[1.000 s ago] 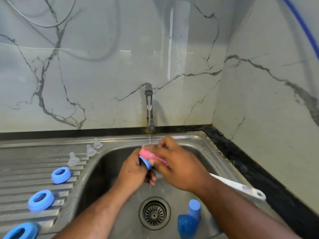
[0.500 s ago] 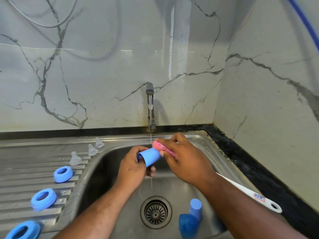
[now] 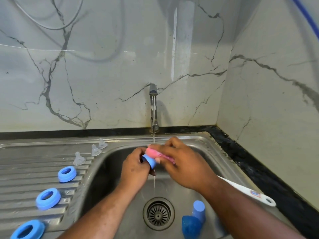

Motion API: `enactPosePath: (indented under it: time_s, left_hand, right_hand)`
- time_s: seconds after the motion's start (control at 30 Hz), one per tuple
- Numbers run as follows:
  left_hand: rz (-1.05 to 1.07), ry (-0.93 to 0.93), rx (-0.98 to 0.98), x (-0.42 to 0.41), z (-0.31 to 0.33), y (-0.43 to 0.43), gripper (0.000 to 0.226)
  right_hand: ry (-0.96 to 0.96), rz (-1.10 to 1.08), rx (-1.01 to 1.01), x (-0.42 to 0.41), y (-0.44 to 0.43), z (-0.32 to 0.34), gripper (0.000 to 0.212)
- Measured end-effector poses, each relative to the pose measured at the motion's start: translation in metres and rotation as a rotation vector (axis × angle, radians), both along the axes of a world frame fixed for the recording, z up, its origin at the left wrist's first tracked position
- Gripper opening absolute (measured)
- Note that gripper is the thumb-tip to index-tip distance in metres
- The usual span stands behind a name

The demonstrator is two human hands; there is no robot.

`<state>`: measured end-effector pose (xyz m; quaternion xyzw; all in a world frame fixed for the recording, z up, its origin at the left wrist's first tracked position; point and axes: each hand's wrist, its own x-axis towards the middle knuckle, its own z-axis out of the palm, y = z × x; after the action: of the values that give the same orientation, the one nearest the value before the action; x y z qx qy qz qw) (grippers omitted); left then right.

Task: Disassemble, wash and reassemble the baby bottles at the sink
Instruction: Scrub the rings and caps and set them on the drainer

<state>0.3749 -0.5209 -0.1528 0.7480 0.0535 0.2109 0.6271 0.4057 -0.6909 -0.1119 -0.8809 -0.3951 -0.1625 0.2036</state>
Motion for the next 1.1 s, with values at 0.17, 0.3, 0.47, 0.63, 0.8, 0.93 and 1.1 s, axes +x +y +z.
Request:
enactPosePath:
  time_s: [0.17, 0.3, 0.47, 0.63, 0.8, 0.93, 1.1]
  left_hand:
    - [-0.079, 0.026, -0.021, -0.004, 0.002, -0.004, 0.017]
    - [-0.028, 0.002, 0.028, -0.005, 0.003, -0.002, 0.031]
    - [0.039, -0.002, 0.021, 0.0, -0.003, 0.003, 0.035]
    - [-0.031, 0.039, -0.075, -0.002, 0.001, 0.001, 0.021]
    - [0.001, 0.016, 0.034, -0.003, 0.002, -0.001, 0.034]
    - [0.023, -0.022, 0.05, -0.002, -0.001, 0.003, 0.04]
    - [0.043, -0.033, 0.062, -0.001, -0.003, 0.004, 0.028]
  right_hand:
    - [0.017, -0.014, 0.016, 0.001, -0.002, 0.0, 0.044]
    - [-0.006, 0.022, -0.035, -0.002, 0.001, 0.001, 0.045]
    - [0.017, -0.041, 0.01, 0.0, -0.004, 0.0, 0.042]
    - [-0.011, -0.028, -0.002, 0.001, 0.0, -0.001, 0.044]
    - [0.019, -0.061, 0.01, 0.001, -0.004, 0.002, 0.043]
    - [-0.028, 0.031, -0.078, -0.004, 0.001, 0.003, 0.043]
    - [0.013, -0.045, -0.034, -0.002, -0.004, 0.003, 0.043]
